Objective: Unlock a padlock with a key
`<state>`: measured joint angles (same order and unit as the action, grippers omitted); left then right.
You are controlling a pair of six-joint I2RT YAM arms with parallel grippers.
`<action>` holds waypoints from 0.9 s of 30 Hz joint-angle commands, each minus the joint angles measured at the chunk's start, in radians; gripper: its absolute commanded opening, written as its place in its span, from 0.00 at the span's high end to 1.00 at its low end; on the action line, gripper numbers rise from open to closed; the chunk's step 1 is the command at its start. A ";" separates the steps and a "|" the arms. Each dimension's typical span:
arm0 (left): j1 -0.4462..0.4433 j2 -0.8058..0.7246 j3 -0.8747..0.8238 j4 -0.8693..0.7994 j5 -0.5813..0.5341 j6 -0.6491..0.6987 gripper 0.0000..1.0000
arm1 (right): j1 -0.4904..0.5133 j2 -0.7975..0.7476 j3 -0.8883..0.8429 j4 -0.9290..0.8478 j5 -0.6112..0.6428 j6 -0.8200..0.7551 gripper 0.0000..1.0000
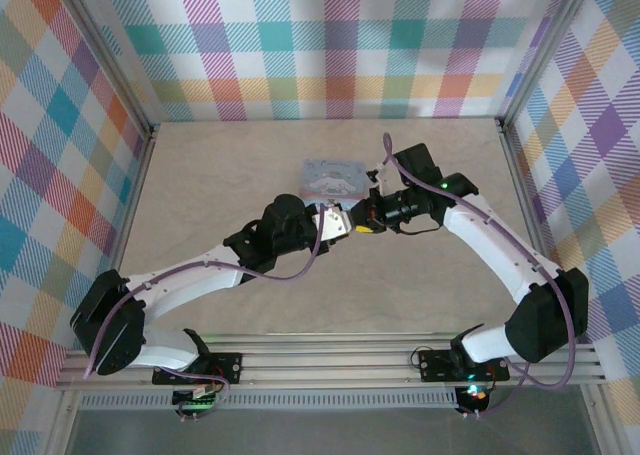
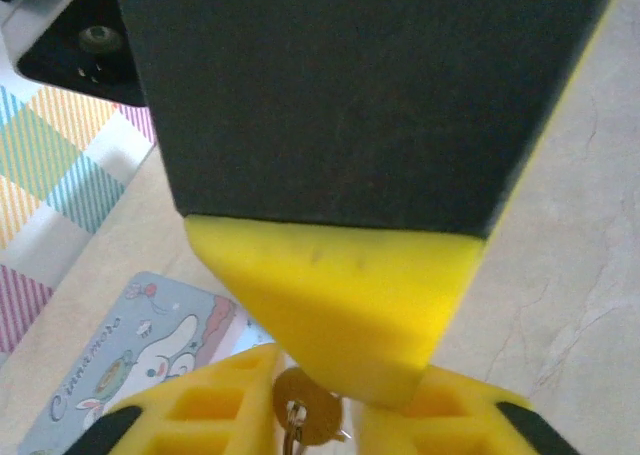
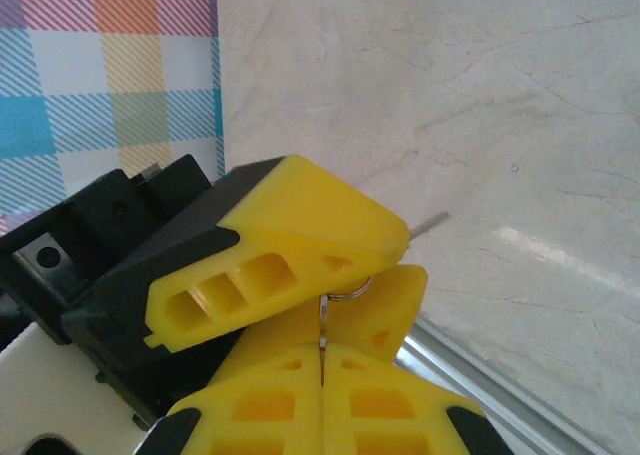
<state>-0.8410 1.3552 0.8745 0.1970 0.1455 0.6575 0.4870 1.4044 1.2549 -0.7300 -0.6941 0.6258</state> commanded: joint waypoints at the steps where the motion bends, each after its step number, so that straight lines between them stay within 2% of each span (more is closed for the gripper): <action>1: -0.017 0.000 0.012 0.042 -0.023 0.010 0.99 | 0.005 0.001 -0.012 0.016 -0.046 0.024 1.00; 3: -0.017 -0.006 0.022 0.004 -0.036 0.000 1.00 | 0.005 -0.002 -0.009 0.012 -0.031 0.021 1.00; 4: -0.018 -0.009 0.029 -0.022 -0.040 -0.012 1.00 | 0.004 -0.007 -0.008 0.013 -0.019 0.021 0.96; 6: -0.013 -0.021 0.037 -0.062 -0.022 -0.036 1.00 | -0.006 -0.029 -0.009 0.022 0.015 0.037 0.82; 10: 0.021 -0.069 0.042 -0.114 0.115 -0.142 1.00 | -0.061 -0.132 -0.043 0.133 0.055 0.094 0.49; 13: 0.078 -0.099 0.056 -0.155 0.258 -0.231 1.00 | -0.108 -0.237 -0.087 0.244 0.084 0.065 0.41; 15: 0.121 -0.112 0.066 -0.176 0.364 -0.278 1.00 | -0.119 -0.292 -0.107 0.269 0.134 0.005 0.40; 17: 0.157 -0.123 0.078 -0.193 0.482 -0.314 1.00 | -0.119 -0.336 -0.133 0.319 0.119 -0.094 0.42; 21: 0.197 -0.108 0.144 -0.291 0.661 -0.334 1.00 | -0.119 -0.343 -0.125 0.364 -0.081 -0.310 0.45; 24: 0.210 -0.088 0.198 -0.364 0.743 -0.326 1.00 | -0.114 -0.315 -0.096 0.354 -0.178 -0.389 0.46; 27: 0.213 -0.068 0.246 -0.420 0.792 -0.311 1.00 | -0.094 -0.287 -0.073 0.356 -0.219 -0.433 0.61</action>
<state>-0.6384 1.2678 1.0733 -0.1318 0.8024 0.3519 0.3763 1.1011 1.1408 -0.4042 -0.8036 0.3161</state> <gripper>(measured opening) 0.046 0.405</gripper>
